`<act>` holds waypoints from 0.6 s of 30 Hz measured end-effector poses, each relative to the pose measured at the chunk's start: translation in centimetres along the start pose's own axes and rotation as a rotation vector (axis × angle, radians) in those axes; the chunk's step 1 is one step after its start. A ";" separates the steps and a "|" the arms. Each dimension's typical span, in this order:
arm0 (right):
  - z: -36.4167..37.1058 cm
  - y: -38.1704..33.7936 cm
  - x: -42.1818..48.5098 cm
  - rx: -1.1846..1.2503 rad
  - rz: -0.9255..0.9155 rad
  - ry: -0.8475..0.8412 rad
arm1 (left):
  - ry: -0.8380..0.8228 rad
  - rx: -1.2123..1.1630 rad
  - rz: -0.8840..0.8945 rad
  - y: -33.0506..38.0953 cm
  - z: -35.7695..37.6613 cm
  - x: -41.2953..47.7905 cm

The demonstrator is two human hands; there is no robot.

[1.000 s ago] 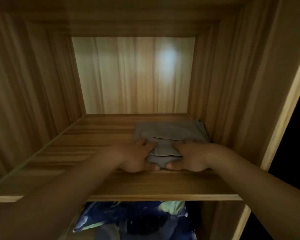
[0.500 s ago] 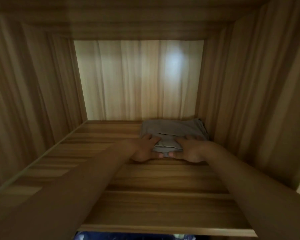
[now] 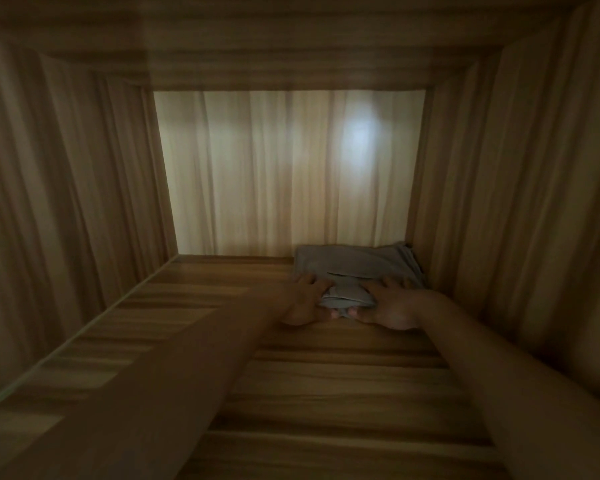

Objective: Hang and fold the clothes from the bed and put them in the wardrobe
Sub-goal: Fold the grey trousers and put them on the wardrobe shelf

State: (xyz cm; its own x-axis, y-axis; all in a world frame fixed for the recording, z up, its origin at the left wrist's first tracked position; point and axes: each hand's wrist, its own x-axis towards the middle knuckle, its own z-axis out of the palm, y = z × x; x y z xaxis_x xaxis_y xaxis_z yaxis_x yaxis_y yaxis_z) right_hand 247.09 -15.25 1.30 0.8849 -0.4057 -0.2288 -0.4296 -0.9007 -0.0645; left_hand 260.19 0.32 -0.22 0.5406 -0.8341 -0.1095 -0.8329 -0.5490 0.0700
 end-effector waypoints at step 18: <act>3.4 -1.1 -4.9 0.012 0.072 0.094 | 0.087 -0.064 -0.089 2.9 0.5 -7.3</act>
State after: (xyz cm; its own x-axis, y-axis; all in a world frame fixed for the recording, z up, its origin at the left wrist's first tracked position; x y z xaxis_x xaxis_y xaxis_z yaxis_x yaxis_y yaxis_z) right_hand 242.58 -11.74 -0.79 0.8646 -0.4821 -0.1413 -0.4939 -0.8672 -0.0631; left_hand 253.72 4.86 0.25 0.6227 -0.7818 -0.0315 -0.7734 -0.6211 0.1269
